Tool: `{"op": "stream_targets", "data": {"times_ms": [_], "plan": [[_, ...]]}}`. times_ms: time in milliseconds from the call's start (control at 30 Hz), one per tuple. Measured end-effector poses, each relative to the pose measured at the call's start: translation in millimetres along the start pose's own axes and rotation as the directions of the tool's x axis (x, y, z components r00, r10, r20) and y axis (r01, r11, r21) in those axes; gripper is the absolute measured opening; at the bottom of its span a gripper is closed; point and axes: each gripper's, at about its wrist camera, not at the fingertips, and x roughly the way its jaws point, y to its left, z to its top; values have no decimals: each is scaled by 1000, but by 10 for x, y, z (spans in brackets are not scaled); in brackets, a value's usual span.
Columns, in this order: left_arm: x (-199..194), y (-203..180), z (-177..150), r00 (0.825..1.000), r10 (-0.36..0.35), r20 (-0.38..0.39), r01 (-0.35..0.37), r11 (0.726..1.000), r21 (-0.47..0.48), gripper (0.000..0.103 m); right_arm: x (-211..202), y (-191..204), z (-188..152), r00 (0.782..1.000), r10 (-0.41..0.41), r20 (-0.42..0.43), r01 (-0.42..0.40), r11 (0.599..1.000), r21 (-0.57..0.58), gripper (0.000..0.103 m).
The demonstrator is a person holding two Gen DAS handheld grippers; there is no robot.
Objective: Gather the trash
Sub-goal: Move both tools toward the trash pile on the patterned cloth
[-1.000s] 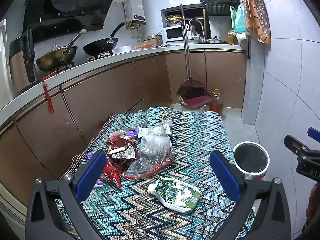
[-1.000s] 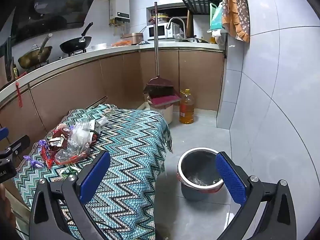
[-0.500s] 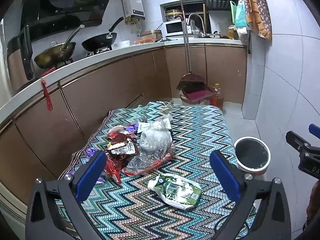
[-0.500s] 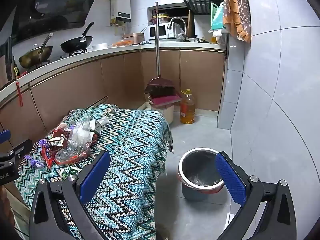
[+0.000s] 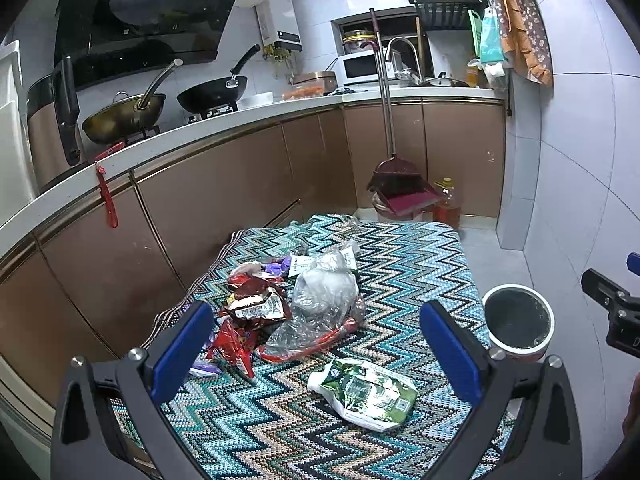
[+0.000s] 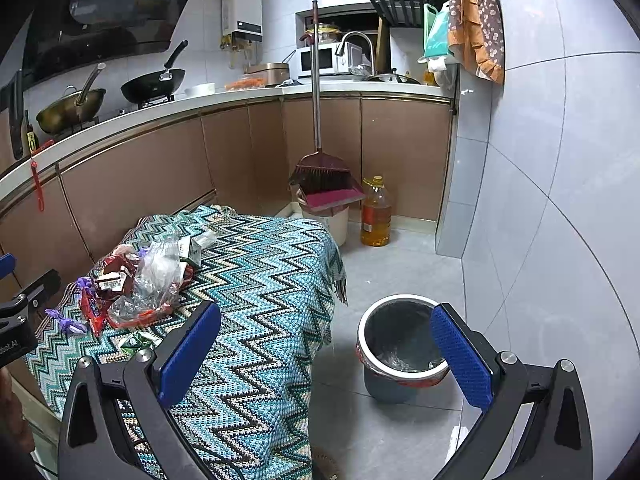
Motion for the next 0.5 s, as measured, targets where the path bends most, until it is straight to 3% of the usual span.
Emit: {"op": "stream_targets", "data": {"times_ms": [333, 500], "plan": [[93, 20, -11, 1000, 10, -22, -10, 1000, 9, 103, 49, 61, 13, 1000, 24, 12, -24, 1000, -18, 103], [197, 50, -43, 997, 2, -79, -1, 1000, 6, 103, 76, 98, 33, 999, 45, 20, -45, 999, -16, 103]]}}
